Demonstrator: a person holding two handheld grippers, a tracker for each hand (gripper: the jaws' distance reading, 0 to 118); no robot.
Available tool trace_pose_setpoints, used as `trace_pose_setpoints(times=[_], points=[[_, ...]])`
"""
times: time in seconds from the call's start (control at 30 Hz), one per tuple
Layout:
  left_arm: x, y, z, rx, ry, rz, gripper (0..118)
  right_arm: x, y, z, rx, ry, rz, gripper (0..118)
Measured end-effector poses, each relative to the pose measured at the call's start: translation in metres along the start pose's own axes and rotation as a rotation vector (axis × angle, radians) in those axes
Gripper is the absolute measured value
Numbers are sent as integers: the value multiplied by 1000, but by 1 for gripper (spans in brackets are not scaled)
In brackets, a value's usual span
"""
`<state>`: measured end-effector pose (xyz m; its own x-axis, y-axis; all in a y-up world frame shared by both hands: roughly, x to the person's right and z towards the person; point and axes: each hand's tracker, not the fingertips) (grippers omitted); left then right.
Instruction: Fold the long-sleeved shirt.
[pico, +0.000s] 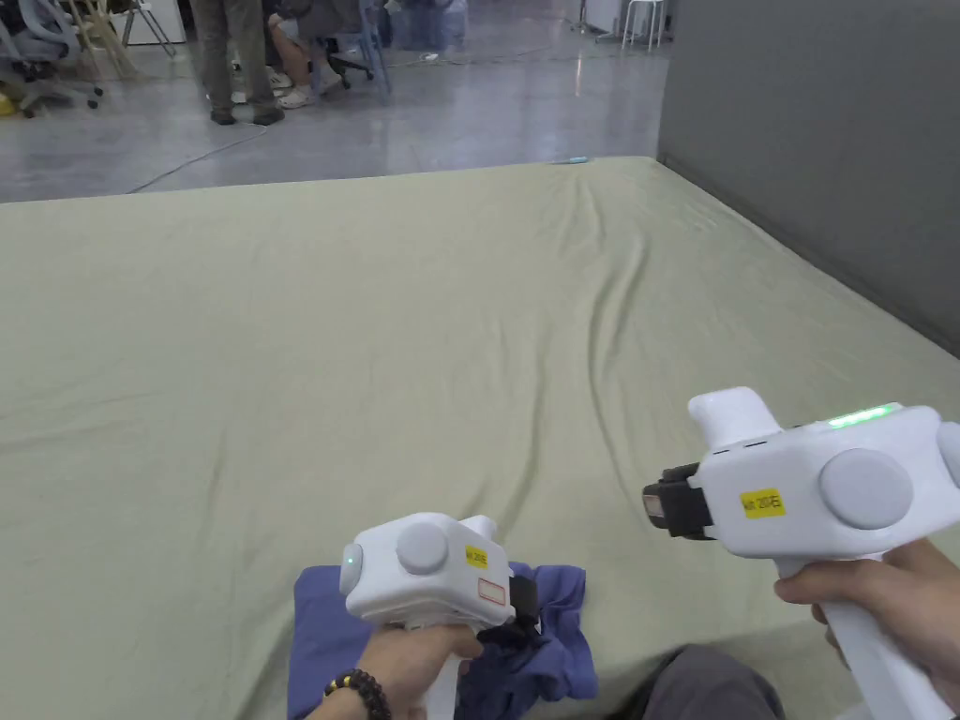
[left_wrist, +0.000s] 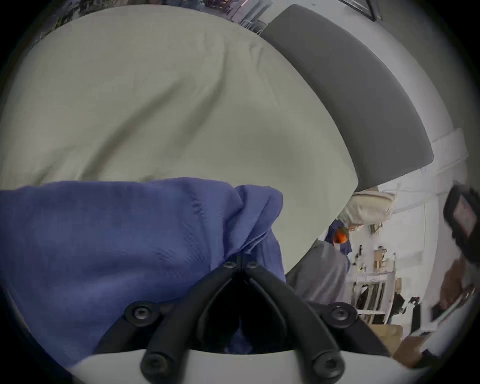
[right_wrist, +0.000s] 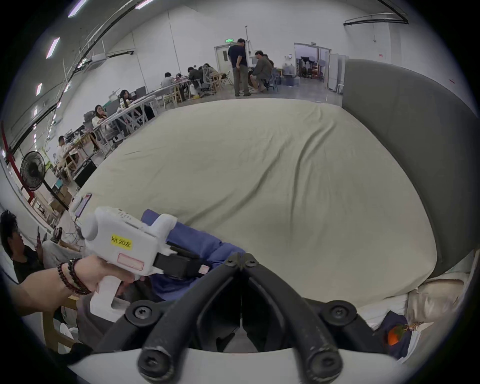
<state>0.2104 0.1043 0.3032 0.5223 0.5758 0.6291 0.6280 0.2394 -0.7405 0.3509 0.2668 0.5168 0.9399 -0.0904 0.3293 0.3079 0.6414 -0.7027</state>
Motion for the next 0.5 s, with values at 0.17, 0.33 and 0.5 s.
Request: trace_pose_setpoints(times=[0.17,0.33,0.5], points=[[-3,5,65,120,-46,-36,0,-29,18,-27,-32,126,-51,0],[-40,3,143,226,-74,4,0,-50,11,-87,-139,264,-209,0],[-82,-22,183,268,-26,28,0,-54,-30,-148,-279,320,-281,0]])
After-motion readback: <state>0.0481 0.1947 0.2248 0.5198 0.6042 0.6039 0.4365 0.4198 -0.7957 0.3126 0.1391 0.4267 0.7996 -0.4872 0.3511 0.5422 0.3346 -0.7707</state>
